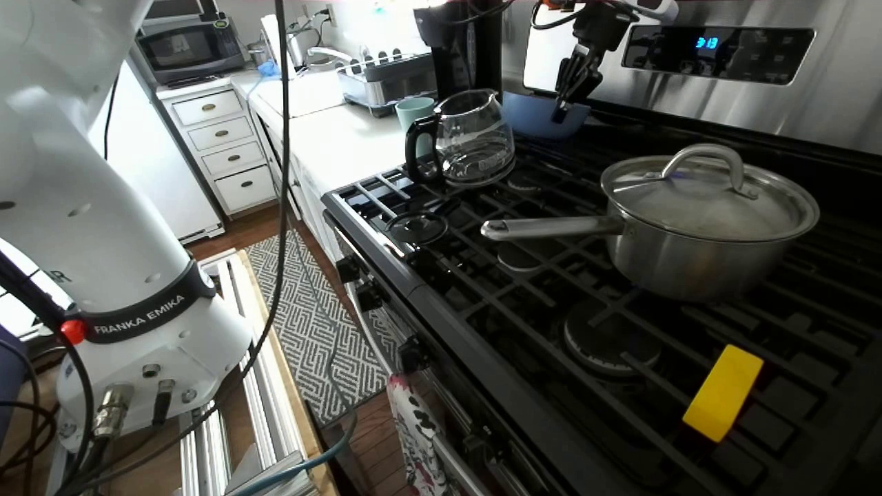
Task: Move the purple bowl to the right
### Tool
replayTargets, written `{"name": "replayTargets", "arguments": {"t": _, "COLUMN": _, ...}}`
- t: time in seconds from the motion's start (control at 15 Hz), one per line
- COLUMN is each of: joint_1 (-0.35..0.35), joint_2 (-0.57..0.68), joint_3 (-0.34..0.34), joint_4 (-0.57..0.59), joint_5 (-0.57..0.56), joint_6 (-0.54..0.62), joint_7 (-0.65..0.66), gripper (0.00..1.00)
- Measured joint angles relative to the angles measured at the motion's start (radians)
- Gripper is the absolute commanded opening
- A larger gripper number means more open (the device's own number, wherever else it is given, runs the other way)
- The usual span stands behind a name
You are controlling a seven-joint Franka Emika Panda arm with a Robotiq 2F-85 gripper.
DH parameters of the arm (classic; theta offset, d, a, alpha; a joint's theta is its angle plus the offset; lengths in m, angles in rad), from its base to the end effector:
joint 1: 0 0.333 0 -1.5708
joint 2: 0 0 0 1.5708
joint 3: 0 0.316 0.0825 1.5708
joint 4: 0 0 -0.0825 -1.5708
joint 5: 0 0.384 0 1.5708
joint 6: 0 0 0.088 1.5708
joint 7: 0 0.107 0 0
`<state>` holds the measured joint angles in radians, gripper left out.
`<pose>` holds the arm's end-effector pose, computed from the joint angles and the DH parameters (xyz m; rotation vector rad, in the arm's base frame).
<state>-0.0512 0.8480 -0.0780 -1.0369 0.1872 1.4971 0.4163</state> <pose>0.7221 -0.0547 0.3094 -2.8985 0.8230 0.6102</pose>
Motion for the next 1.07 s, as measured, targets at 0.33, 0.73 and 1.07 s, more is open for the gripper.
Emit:
{"name": "replayTargets", "arguments": {"t": 0.33, "joint_1": -0.001, "joint_2": -0.131, "joint_3": -0.046, "joint_4": -0.143, "joint_5": -0.001, "joint_6": 0.037, "joint_7": 0.047, "gripper": 0.01}}
{"name": "replayTargets", "arguments": {"t": 0.73, "joint_1": 0.007, "joint_2": -0.290, "joint_3": -0.095, "joint_4": -0.401, "joint_5": -0.005, "joint_6": 0.284, "joint_7": 0.229, "gripper": 0.01}}
{"name": "replayTargets", "arguments": {"t": 1.07, "joint_1": 0.023, "joint_2": -0.412, "joint_3": -0.105, "joint_4": -0.643, "joint_5": -0.007, "joint_6": 0.571, "joint_7": 0.413, "gripper": 0.01}}
